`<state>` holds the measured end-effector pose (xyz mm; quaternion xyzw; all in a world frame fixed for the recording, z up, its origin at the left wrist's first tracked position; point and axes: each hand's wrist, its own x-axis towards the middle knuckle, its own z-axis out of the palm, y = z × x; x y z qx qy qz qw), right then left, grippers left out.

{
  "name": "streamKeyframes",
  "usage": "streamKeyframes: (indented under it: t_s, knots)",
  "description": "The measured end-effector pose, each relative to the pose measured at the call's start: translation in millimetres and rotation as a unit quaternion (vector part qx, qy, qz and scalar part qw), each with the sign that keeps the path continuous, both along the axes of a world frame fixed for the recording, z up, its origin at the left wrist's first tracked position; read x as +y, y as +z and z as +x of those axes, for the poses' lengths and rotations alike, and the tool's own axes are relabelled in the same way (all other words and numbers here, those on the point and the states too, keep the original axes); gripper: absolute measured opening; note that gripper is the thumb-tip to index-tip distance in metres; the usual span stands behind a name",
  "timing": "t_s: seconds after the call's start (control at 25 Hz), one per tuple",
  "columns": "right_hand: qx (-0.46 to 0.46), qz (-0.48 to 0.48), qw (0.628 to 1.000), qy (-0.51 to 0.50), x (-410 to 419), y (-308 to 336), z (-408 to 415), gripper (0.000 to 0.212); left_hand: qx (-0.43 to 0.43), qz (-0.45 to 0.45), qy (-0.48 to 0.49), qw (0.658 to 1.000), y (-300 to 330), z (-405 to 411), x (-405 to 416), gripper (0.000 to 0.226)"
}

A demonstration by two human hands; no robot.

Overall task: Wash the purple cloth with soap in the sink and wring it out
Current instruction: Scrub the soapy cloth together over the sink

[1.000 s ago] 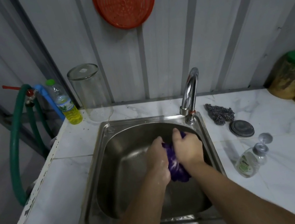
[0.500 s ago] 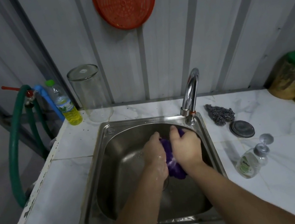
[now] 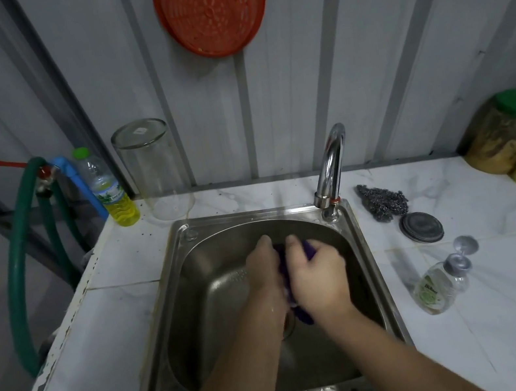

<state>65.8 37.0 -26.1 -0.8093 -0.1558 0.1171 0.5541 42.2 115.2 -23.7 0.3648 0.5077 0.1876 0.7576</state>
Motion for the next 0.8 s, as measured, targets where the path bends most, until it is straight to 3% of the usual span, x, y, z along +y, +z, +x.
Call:
streamKeyframes:
  t_s: [0.12,0.24,0.36,0.52,0.64,0.8]
  knots:
    - [-0.039,-0.003,0.999,0.010,4.8,-3.7,-16.9,0.040,0.023,0.036,-0.012,0.999,0.1,-2.1,3.6,0.027]
    - [0.020,-0.050,0.998,-0.026,5.3,-0.6,19.8,0.046,-0.014,-0.042,-0.032,0.999,-1.5,-3.3,-15.6,0.038]
    - [0.064,-0.047,0.996,-0.034,-4.2,0.9,31.1,0.047,-0.022,-0.042,-0.045,0.998,-4.3,-1.5,-21.9,0.042]
    - [-0.007,0.009,1.000,0.014,-8.8,-3.6,-16.5,0.042,0.039,0.038,-0.040,0.998,2.4,3.7,4.6,0.037]
    - [-0.037,-0.005,0.999,0.008,-2.8,0.8,-10.6,0.043,0.034,0.007,-0.054,0.998,9.5,2.8,2.9,0.037]
    - [0.043,-0.053,0.997,-0.043,-3.1,7.6,38.1,0.044,-0.012,-0.040,-0.070,0.997,6.0,4.6,-21.4,0.040]
